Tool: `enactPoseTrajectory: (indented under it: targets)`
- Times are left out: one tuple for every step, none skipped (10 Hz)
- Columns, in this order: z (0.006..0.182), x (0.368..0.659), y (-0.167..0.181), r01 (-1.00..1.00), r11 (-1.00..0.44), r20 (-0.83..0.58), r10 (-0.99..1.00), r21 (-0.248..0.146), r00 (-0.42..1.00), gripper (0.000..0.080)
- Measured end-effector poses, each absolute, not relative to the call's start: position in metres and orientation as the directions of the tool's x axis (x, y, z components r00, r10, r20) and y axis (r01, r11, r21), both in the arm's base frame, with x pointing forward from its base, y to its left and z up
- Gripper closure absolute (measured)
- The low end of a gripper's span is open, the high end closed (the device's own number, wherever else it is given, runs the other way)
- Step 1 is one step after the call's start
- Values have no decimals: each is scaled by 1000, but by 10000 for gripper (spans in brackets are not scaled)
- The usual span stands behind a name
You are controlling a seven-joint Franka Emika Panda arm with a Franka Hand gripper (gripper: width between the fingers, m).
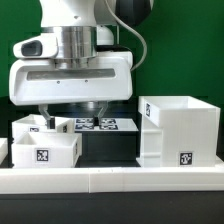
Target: Assemble drawer
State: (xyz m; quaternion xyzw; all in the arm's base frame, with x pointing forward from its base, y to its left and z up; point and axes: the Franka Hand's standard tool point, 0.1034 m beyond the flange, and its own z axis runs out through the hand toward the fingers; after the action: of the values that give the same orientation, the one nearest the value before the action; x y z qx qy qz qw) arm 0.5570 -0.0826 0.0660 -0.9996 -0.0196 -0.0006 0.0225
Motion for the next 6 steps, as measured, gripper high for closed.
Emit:
enactPoseTrajectory:
  targets:
    - [56,555,-84,35,-999,22,34,-32,999,151]
    - [45,548,-85,24,-999,20,23,-30,1000,151]
    - [38,544,-85,23,-999,19,23,-27,1000,151]
    - [32,541,-86,23,-1000,25,23,-20,999,151]
    - [26,536,-85,25,-1000,22,24,-17,999,151]
    - [21,532,-84,26,-1000,15,26,-16,1000,151]
